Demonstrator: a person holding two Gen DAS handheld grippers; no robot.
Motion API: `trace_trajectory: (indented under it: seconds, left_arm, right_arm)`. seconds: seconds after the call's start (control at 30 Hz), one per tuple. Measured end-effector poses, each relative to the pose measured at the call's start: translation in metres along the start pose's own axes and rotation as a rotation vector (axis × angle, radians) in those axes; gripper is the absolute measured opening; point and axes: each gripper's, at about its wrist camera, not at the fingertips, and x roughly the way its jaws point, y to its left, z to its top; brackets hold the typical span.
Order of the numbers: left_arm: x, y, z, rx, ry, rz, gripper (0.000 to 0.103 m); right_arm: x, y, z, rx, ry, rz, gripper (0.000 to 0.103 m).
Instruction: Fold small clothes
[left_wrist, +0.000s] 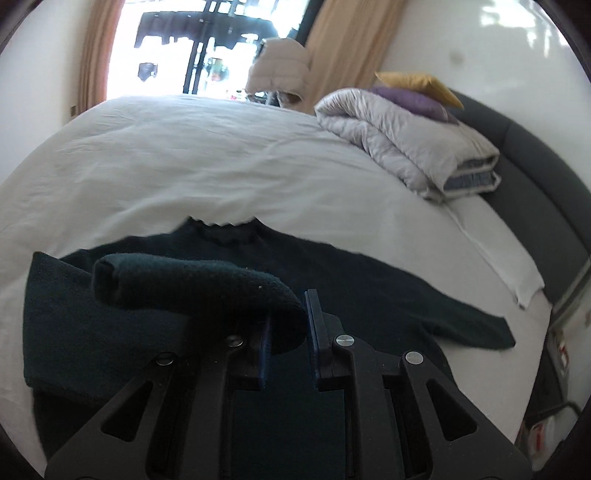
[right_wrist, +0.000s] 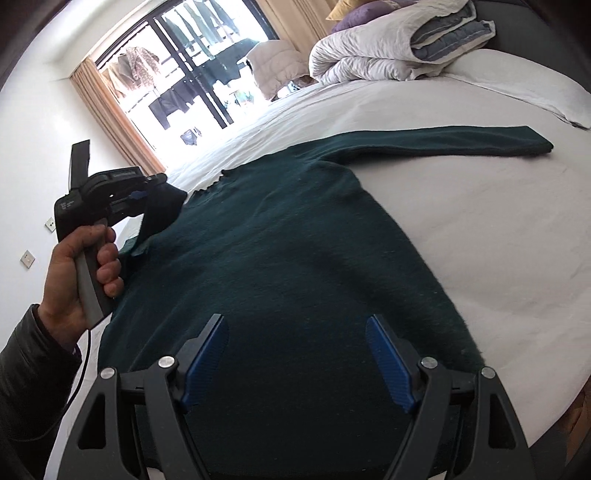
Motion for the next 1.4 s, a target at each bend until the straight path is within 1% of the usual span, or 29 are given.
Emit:
trace_trajectory:
  seconds: [0.07, 0.1, 0.13, 0.17, 0.2, 0.23, 0.27, 0.33, 0.37, 0.47, 0.5, 0.53, 0.57, 0.6, 0.63, 0.67, 0.7, 0.77, 0.8, 0.9, 0.93, 1.03, 1.13, 1.2, 1.23, 1.27, 1.3, 1.37, 1.4]
  left_arm:
    - [0.026, -0.029, -0.019, 0.064, 0.070, 0.019, 0.015]
    - [0.042, -0.031, -0.034, 0.092, 0.110, 0.036, 0.015]
    - [0.047, -0.020, -0.048, 0.107, 0.140, 0.043, 0.016]
    - [0.062, -0.019, -0.047, 0.112, 0.162, 0.041, 0.016]
    - [0.063, -0.020, -0.052, 0.108, 0.178, 0.033, 0.016]
    - [0.064, -0.016, -0.050, 0.103, 0.181, 0.026, 0.016]
    - [0.059, -0.003, -0.044, 0.104, 0.180, 0.024, 0.016]
    - [0.050, 0.005, -0.040, 0.118, 0.174, 0.029, 0.018]
    - [0.039, 0.009, -0.037, 0.120, 0.168, 0.026, 0.019]
    - [-0.002, 0.029, -0.039, 0.109, 0.098, 0.020, 0.026]
    - [-0.014, 0.039, -0.040, 0.095, 0.077, 0.022, 0.038]
    - [-0.025, 0.050, -0.043, 0.075, 0.050, 0.020, 0.064]
    - [-0.037, 0.059, -0.044, 0.057, 0.010, 0.015, 0.073]
    - [-0.051, 0.071, -0.047, 0.043, -0.045, 0.012, 0.078]
    - [-0.059, 0.077, -0.049, 0.040, -0.082, 0.007, 0.078]
    - [-0.063, 0.082, -0.049, 0.039, -0.101, 0.002, 0.079]
    - [-0.063, 0.084, -0.045, 0.041, -0.093, 0.008, 0.083]
    - [-0.052, 0.085, -0.039, 0.046, -0.044, 0.039, 0.083]
    - [-0.054, 0.091, -0.036, 0.016, -0.051, 0.053, 0.083]
    - [-0.070, 0.122, -0.033, -0.108, -0.130, -0.017, 0.083]
    - [-0.067, 0.132, -0.034, -0.129, -0.136, -0.010, 0.083]
    - [-0.054, 0.173, -0.036, -0.190, -0.096, 0.064, 0.083]
    - [-0.036, 0.217, -0.041, -0.287, -0.052, 0.104, 0.083]
    - [-0.023, 0.240, -0.050, -0.324, -0.028, 0.164, 0.083]
    - [-0.015, 0.253, -0.058, -0.360, -0.015, 0.168, 0.081]
    - [-0.008, 0.263, -0.067, -0.389, -0.021, 0.137, 0.081]
    - [-0.007, 0.270, -0.072, -0.397, -0.045, 0.120, 0.081]
    - [-0.003, 0.270, -0.069, -0.360, -0.047, 0.150, 0.081]
    - [0.001, 0.272, -0.069, -0.342, -0.044, 0.163, 0.082]
  right_arm:
    - [0.000, -0.008, 0.002, 0.010, 0.000, -0.011, 0.080]
    - [0.001, -0.009, 0.003, 0.012, 0.001, -0.017, 0.080]
    - [0.001, -0.011, 0.003, 0.012, 0.001, -0.021, 0.080]
    - [0.002, -0.011, 0.004, 0.012, 0.001, -0.024, 0.080]
    - [0.002, -0.010, 0.005, 0.011, 0.000, -0.024, 0.080]
    - [0.002, -0.010, 0.005, 0.009, -0.001, -0.025, 0.080]
    - [0.004, -0.008, 0.007, 0.006, -0.002, -0.025, 0.080]
    - [0.006, -0.007, 0.013, -0.001, -0.007, -0.024, 0.080]
    - [0.007, -0.006, 0.016, -0.005, -0.013, -0.024, 0.080]
    - [0.013, 0.003, 0.028, -0.032, -0.022, -0.027, 0.080]
    - [0.016, 0.008, 0.032, -0.045, -0.022, -0.024, 0.080]
    - [0.019, 0.013, 0.035, -0.059, -0.020, -0.023, 0.082]
    - [0.023, 0.020, 0.039, -0.078, -0.020, -0.024, 0.082]
    - [0.028, 0.025, 0.043, -0.093, -0.019, -0.022, 0.082]
    - [0.034, 0.033, 0.048, -0.109, -0.016, -0.011, 0.083]
    - [0.039, 0.038, 0.050, -0.117, -0.013, 0.001, 0.083]
    - [0.046, 0.045, 0.054, -0.119, -0.001, 0.013, 0.083]
    - [0.055, 0.057, 0.058, -0.123, 0.015, 0.030, 0.083]
    - [0.057, 0.064, 0.059, -0.145, 0.009, 0.036, 0.083]
    - [0.062, 0.089, 0.062, -0.263, -0.019, 0.016, 0.085]
    - [0.067, 0.098, 0.065, -0.318, -0.018, 0.021, 0.085]
    - [0.080, 0.129, 0.068, -0.495, -0.043, -0.008, 0.085]
    - [0.099, 0.164, 0.072, -0.674, -0.087, -0.042, 0.084]
    - [0.118, 0.186, 0.072, -0.779, -0.095, -0.050, 0.084]
    - [0.129, 0.197, 0.070, -0.838, -0.093, -0.058, 0.083]
    - [0.138, 0.206, 0.066, -0.889, -0.089, -0.068, 0.080]
    - [0.148, 0.214, 0.061, -0.944, -0.084, -0.076, 0.079]
    - [0.170, 0.225, 0.051, -1.045, -0.068, -0.111, 0.072]
    - [0.179, 0.228, 0.047, -1.078, -0.050, -0.126, 0.070]
